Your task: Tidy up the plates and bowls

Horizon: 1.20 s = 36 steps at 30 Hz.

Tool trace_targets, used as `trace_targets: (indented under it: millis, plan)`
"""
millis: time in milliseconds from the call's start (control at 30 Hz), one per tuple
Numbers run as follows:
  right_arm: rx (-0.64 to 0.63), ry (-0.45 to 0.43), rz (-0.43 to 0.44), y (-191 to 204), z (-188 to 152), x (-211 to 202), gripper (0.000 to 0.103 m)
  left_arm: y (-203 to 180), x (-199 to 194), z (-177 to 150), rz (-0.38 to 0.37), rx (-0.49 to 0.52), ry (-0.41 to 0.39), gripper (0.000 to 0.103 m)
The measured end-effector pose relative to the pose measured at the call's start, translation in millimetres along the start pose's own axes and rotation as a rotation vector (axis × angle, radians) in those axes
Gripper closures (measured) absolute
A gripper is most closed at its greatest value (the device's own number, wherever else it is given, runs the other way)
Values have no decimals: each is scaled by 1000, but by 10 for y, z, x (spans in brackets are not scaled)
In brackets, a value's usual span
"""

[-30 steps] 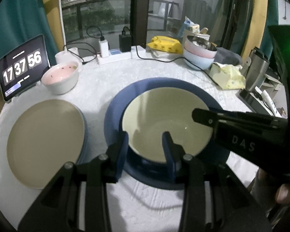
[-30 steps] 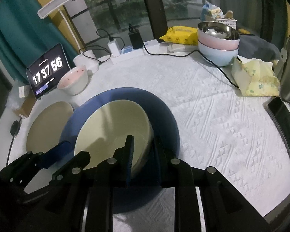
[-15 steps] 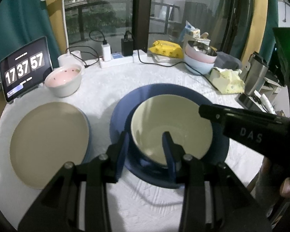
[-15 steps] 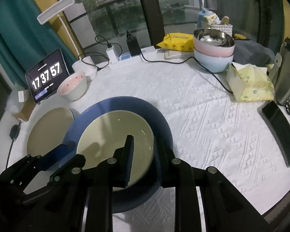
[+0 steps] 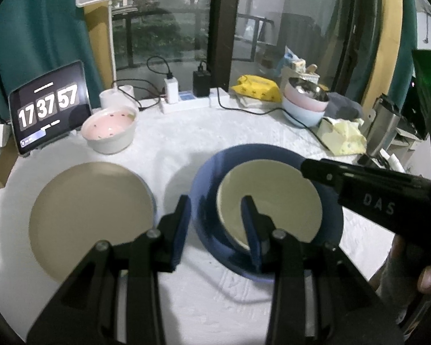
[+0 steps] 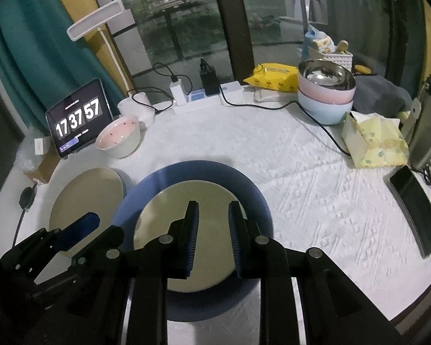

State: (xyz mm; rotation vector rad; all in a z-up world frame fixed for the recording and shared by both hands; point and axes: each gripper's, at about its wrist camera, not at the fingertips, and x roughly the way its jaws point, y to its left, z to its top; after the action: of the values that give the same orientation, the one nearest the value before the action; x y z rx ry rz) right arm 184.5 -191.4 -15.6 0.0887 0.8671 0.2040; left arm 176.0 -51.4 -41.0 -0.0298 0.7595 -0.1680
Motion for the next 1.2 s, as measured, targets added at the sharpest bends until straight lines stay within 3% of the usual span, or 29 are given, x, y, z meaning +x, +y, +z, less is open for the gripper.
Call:
trace_targets:
  millis: [300,533,1200]
  plan:
    - [-37,3,0,228,85,34,81,252,-57,48,10,-38,-24,64]
    - [-67,4,-2,432,149,69,81,493,-106,84,22,-67,-50,58]
    - [-147,18,16,1135,431,395,81,1239,-130,251,71,-124,-92,57]
